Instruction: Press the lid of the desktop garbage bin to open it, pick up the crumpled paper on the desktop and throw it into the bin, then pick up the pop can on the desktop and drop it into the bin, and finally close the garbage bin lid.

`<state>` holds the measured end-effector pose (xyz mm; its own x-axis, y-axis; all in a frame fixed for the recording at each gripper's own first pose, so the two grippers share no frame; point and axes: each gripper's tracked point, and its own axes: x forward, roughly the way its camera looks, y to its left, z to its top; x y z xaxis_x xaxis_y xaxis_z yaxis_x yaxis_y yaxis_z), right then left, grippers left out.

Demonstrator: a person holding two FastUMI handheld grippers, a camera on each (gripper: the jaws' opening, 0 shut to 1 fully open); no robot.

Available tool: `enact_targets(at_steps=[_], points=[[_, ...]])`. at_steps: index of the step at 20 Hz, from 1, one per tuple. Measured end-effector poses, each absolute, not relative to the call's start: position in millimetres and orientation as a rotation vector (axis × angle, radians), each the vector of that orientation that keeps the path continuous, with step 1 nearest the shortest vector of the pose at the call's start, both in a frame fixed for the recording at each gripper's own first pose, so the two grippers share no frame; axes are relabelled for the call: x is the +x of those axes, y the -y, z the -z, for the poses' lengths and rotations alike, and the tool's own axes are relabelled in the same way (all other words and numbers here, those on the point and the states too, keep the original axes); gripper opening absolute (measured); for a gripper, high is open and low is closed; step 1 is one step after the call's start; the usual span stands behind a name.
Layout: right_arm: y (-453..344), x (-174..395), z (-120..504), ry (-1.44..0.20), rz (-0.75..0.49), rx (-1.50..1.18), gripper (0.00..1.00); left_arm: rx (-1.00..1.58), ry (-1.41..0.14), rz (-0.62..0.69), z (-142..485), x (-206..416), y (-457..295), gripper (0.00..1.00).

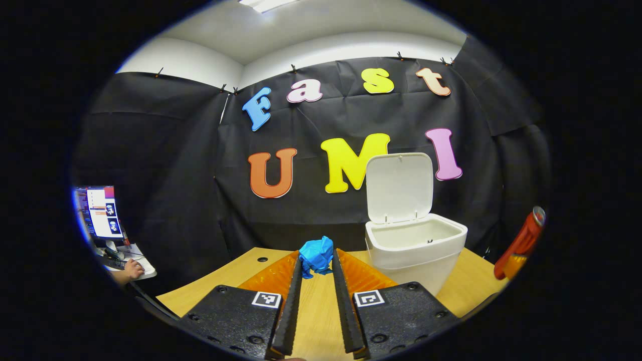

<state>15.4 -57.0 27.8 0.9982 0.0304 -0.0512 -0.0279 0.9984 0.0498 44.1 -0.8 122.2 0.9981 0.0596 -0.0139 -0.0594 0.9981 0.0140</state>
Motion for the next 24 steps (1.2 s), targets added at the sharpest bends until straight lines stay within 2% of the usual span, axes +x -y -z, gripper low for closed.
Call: enact_targets(at_steps=[3,6,11,19,24], points=[[65,11,-26,-0.033,0.012,0.033,0.79,-0.07,-0.011,-0.024,-138,74,21,0.39],[70,10,-17,-0.05,-0.01,0.06,0.79,-0.034,0.022,-0.028,-154,104,30,0.39],[97,6,-17,-0.054,0.067,0.061,0.79,-0.027,-0.002,0.025,-155,149,62,0.39],[93,15,-5,-0.079,0.07,0.032,0.79,-0.054,-0.052,0.202,-117,184,139,0.41],[104,25,4,-0.109,0.103,0.082,0.79,-0.062,-0.115,0.22,-87,194,151,0.42]])
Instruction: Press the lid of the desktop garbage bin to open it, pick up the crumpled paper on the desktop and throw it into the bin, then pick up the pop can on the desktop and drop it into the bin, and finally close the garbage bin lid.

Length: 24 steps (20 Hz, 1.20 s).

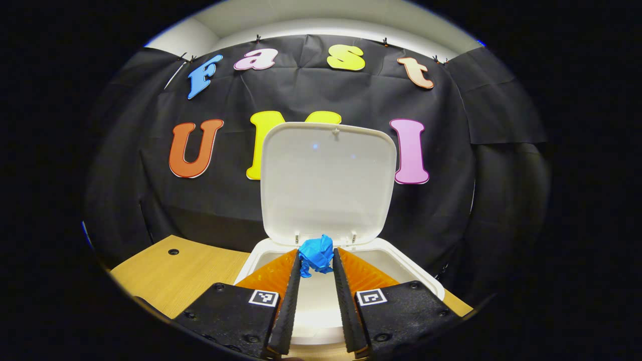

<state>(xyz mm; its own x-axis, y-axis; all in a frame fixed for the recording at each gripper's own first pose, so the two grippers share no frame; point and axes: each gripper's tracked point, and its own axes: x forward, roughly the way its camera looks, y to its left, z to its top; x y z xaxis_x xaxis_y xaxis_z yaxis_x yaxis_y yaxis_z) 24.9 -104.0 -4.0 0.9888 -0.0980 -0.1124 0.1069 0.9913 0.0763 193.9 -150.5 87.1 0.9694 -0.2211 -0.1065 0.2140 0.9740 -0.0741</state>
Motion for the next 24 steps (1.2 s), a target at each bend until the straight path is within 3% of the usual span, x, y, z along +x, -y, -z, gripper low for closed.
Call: enact_targets(at_steps=[8,9,10,15,21,24], points=[[105,31,9,-0.127,0.111,0.096,0.79,-0.014,-0.084,0.216,-92,198,152,0.46],[106,30,11,-0.128,0.112,0.095,0.79,-0.016,-0.08,0.214,-93,197,152,0.37],[105,30,11,-0.129,0.112,0.092,0.79,-0.019,-0.082,0.214,-92,197,153,0.46],[99,34,13,-0.13,0.091,0.097,0.8,-0.028,-0.11,0.208,-83,198,152,0.49],[96,40,18,-0.146,0.101,0.091,0.79,-0.002,-0.115,0.196,-76,196,136,0.67],[91,40,16,-0.14,0.088,0.092,0.8,0.007,-0.107,0.213,-74,193,135,0.71]])
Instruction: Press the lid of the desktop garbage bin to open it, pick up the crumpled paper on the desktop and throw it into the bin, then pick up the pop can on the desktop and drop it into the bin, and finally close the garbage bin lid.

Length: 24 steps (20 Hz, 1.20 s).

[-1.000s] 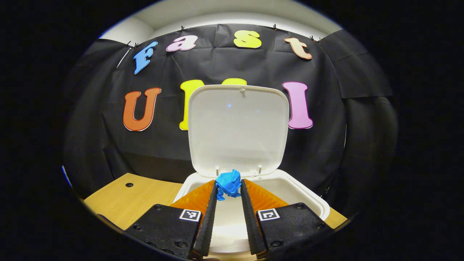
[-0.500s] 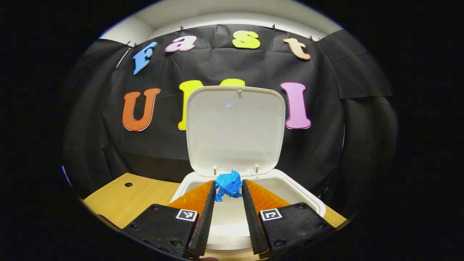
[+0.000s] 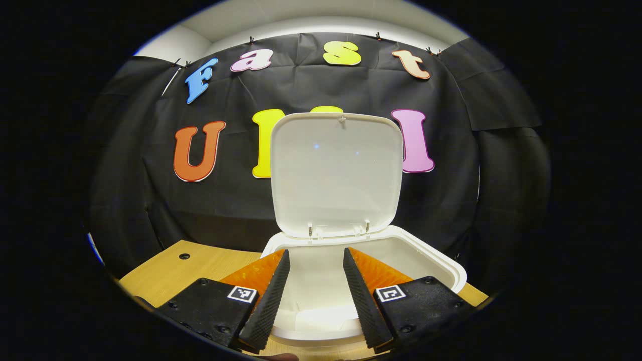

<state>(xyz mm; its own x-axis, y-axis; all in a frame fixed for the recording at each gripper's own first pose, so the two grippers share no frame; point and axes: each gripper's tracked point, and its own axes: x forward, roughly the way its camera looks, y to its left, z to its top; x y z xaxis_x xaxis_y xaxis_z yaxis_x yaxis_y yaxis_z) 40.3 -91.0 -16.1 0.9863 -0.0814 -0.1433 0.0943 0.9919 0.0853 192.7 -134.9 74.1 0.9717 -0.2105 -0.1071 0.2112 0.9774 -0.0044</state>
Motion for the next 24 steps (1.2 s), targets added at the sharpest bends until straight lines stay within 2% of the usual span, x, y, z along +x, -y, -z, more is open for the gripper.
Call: enact_targets(at_steps=[4,6,7,13,17,24], points=[[83,42,16,-0.139,0.076,0.11,0.8,0.009,-0.099,0.208,-74,183,127,0.73],[80,42,14,-0.134,0.072,0.107,0.8,0.008,-0.077,0.207,-80,177,124,0.76],[79,41,13,-0.134,0.072,0.105,0.8,0.013,-0.069,0.205,-82,173,121,0.81],[75,37,4,-0.12,0.082,0.122,0.8,0.004,0.011,0.165,-95,150,92,0.88],[69,32,-9,-0.087,0.091,0.133,0.8,0.059,0.044,0.045,-94,134,47,0.89],[25,38,-21,-0.123,0.051,0.097,0.8,0.038,0.032,-0.003,-71,99,7,0.89]])
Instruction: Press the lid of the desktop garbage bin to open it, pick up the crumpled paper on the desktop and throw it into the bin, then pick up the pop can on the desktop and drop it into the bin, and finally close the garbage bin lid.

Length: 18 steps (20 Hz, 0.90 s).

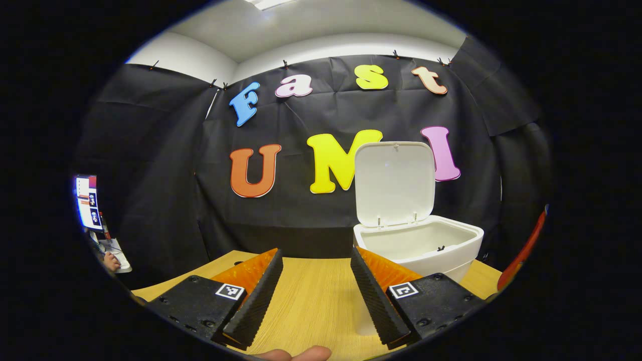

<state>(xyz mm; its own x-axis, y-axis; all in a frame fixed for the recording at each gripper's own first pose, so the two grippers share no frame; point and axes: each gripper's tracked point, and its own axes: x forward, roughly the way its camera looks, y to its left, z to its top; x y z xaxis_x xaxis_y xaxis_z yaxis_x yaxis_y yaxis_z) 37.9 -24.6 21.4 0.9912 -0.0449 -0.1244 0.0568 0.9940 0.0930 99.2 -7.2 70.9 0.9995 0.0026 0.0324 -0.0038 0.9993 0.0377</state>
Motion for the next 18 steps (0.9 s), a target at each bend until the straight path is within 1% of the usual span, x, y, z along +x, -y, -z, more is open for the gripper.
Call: enact_targets(at_steps=[5,8,10,13,17,18], points=[[-13,28,-65,-0.118,0.009,0.011,0.8,0.014,0.018,-0.001,-49,76,-22,0.89],[-42,20,-89,-0.124,-0.068,0.045,0.8,-0.008,0.005,0.021,-41,69,-29,0.89],[-50,20,-110,-0.12,-0.091,0.071,0.8,0.005,-0.017,0.055,-33,63,-30,0.89],[-47,34,-138,-0.11,-0.049,0.085,0.8,-0.014,-0.023,0.07,-31,59,-39,0.89],[-47,76,-150,-0.153,0.012,0.078,0.8,-0.043,-0.06,0.094,-17,56,-44,0.89],[-51,88,-152,-0.155,0.01,0.079,0.8,-0.057,-0.067,0.11,-14,55,-42,0.89]])
